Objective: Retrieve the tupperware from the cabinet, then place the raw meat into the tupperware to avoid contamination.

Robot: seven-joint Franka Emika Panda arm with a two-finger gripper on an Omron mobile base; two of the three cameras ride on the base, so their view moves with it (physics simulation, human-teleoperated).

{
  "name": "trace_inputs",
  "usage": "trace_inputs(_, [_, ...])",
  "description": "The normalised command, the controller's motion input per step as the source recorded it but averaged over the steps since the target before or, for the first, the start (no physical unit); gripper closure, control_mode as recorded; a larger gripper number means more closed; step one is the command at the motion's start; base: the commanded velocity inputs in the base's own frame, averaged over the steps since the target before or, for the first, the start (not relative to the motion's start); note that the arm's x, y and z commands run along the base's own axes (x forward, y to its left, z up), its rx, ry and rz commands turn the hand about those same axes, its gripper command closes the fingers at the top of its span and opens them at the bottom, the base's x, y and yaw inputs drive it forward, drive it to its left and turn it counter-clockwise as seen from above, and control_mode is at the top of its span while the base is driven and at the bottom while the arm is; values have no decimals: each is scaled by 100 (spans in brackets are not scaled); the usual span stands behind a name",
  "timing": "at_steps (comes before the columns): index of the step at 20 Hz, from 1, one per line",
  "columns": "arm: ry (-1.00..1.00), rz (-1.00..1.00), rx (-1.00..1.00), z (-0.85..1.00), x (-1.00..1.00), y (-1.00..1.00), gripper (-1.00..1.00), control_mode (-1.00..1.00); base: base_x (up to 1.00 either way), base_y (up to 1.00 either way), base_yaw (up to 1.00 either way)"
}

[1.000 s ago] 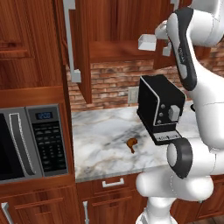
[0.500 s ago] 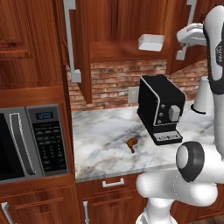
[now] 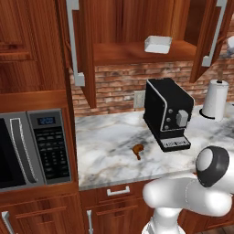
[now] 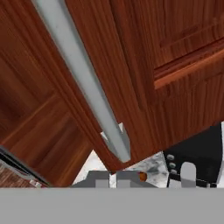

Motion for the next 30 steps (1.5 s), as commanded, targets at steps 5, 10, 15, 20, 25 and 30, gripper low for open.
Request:
trace_inputs(5, [9,11,14,-8,-75,-72,100,-100,0,0,0])
trace_inputs(10, [1,12,7,-4,-45,-24,100,-100,0,0,0])
trace_inputs(15, [0,2,-11,2,-40,53,100,-100,0,0,0])
trace_inputs(20, [0,-5,-21,4,-42,73,-100,-100,0,0,0])
trace_inputs(25, [1,-11,-19,9,-26,57,-100,-100,0,0,0])
trace_inputs(30, [11,-12,-23,15,-5,45,-100,-100,0,0,0])
